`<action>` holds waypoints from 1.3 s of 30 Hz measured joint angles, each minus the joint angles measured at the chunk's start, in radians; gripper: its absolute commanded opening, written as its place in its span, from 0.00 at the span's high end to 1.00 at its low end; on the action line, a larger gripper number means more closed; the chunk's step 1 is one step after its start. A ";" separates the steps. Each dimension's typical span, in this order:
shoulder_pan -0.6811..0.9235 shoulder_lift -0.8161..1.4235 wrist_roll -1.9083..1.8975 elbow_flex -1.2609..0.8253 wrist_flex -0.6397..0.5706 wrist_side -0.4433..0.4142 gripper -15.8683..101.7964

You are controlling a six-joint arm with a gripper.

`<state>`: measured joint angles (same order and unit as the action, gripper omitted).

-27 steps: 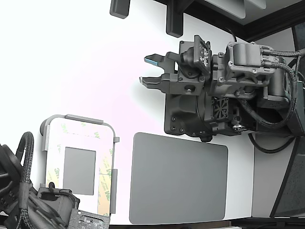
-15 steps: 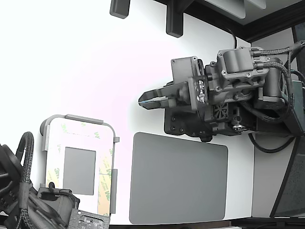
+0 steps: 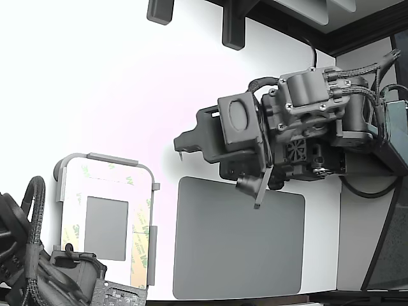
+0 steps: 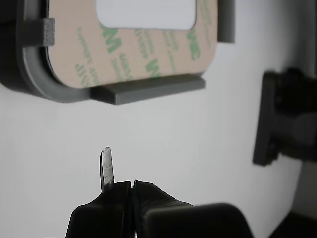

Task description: Peel off protective film from adhesive tape.

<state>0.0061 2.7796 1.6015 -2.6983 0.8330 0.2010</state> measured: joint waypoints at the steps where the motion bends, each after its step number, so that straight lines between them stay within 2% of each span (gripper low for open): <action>1: 0.012 -0.026 0.029 0.000 -0.029 0.000 0.96; 8: 0.141 -0.206 0.160 0.032 -0.210 -0.046 0.96; 10: 0.190 -0.270 0.158 0.080 -0.218 -0.084 0.96; 12: 0.241 -0.337 0.146 0.135 -0.207 -0.124 0.90; 17: 0.357 -0.486 0.100 0.265 -0.186 -0.201 0.91; 21: 0.437 -0.589 0.087 0.322 -0.229 -0.268 0.90; 27: 0.482 -0.724 0.100 0.423 -0.202 -0.287 0.92; 39: 0.534 -0.923 0.133 0.566 -0.219 -0.218 0.95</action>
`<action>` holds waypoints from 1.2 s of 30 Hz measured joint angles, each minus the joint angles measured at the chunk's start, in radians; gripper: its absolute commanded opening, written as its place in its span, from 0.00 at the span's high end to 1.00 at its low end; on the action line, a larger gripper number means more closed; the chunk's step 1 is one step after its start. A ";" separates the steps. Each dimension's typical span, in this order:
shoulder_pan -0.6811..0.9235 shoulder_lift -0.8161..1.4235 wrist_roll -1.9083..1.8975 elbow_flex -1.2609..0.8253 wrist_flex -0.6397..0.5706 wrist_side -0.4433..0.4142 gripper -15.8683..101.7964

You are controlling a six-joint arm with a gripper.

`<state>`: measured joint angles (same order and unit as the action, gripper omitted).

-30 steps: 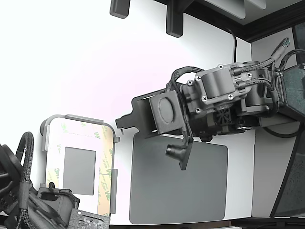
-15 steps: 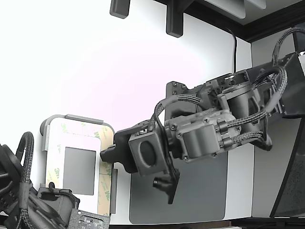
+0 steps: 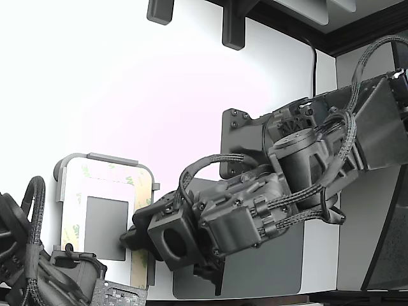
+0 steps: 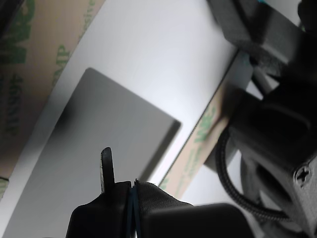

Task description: Peel off protective film from adhesive tape.

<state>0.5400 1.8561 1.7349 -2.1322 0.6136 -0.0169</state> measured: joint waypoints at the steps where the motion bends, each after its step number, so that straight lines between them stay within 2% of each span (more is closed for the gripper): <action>1: 0.008 -0.009 0.005 0.011 0.000 0.002 0.95; 13: 0.074 -0.135 0.048 0.130 0.020 -0.021 0.95; 23: 0.095 -0.156 0.089 0.109 -0.034 -0.038 0.95; 36: 0.121 -0.195 0.069 0.127 -0.037 -0.048 0.95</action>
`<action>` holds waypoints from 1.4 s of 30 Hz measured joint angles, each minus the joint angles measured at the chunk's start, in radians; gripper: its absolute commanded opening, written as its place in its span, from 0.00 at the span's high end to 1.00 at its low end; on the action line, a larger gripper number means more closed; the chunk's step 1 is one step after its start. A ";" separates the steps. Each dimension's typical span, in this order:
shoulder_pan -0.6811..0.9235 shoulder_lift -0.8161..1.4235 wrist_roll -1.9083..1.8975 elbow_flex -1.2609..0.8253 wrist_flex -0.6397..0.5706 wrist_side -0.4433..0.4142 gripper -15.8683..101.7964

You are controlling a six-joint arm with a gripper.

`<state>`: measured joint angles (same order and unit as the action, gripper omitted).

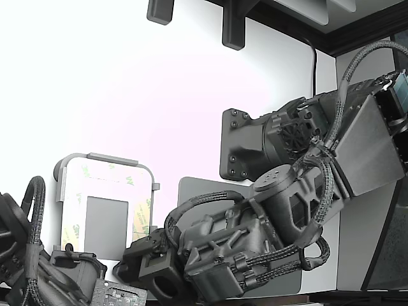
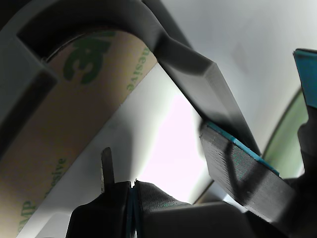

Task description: Peel off protective film from adhesive tape.

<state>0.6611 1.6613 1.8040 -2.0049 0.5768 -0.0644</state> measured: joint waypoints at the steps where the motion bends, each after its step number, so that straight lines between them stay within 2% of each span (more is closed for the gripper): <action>1: 0.000 0.000 0.000 0.000 0.000 -0.002 0.95; 18: 0.014 0.000 0.000 -0.021 -0.029 -0.009 0.95; 42: 0.018 -0.028 -0.031 0.038 0.023 -0.005 0.95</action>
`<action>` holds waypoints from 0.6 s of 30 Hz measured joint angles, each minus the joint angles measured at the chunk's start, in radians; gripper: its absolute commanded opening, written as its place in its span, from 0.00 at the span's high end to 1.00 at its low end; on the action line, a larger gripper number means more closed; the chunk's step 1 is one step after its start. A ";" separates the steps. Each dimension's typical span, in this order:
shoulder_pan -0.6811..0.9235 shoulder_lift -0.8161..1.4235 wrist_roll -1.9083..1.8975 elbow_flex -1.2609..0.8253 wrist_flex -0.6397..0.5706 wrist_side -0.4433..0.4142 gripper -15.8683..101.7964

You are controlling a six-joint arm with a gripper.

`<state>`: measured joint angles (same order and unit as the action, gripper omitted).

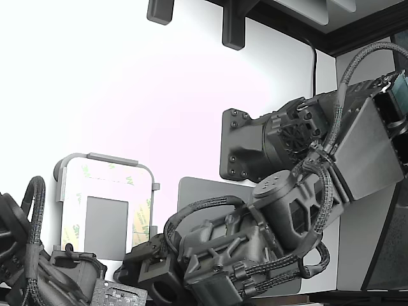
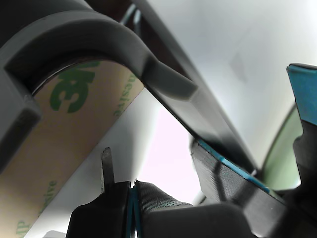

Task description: Peel off protective film from adhesive tape.

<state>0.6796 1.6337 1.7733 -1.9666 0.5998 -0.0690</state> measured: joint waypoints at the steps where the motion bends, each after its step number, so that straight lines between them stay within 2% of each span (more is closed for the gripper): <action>1: 0.000 -0.003 0.000 0.005 0.000 0.000 0.95; 18: 0.000 0.003 0.005 -0.021 -0.021 0.006 0.95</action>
<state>0.6796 1.6368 1.7779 -1.9880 0.5783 -0.0629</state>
